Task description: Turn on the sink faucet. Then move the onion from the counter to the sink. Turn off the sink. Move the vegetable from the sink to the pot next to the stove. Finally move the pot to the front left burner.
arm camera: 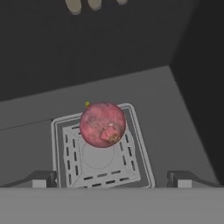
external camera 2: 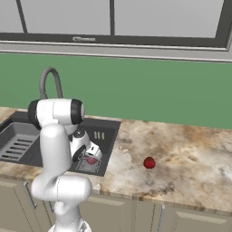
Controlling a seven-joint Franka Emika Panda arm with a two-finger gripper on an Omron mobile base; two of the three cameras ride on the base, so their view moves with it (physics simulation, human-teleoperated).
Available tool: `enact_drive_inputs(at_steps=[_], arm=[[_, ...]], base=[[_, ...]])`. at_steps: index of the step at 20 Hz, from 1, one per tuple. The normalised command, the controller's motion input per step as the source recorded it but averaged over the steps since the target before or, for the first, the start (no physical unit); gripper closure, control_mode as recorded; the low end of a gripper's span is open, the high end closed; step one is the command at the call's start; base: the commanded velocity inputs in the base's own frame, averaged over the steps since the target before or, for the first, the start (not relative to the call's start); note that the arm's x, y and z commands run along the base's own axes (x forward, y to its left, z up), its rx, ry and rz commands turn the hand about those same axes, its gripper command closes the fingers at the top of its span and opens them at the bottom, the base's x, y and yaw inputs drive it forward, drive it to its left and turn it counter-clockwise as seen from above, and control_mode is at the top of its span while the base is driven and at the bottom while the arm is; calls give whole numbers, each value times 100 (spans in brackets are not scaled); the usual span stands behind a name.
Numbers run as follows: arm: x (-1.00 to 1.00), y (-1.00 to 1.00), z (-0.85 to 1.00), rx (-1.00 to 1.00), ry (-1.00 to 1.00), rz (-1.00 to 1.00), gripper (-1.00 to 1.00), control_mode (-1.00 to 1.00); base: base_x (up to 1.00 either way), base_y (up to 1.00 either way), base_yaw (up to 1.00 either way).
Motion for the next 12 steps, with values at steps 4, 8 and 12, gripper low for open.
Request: enact_drive_inputs(at_steps=[4,8,12], arm=[[8,0,-20,0,0,0,-100,-100],[9,0,-21,0,-1,0,-100,-100],[10,0,-22,0,-3,0,-100,-100]], base=[[0,0,0],[0,0,0],[0,0,0]])
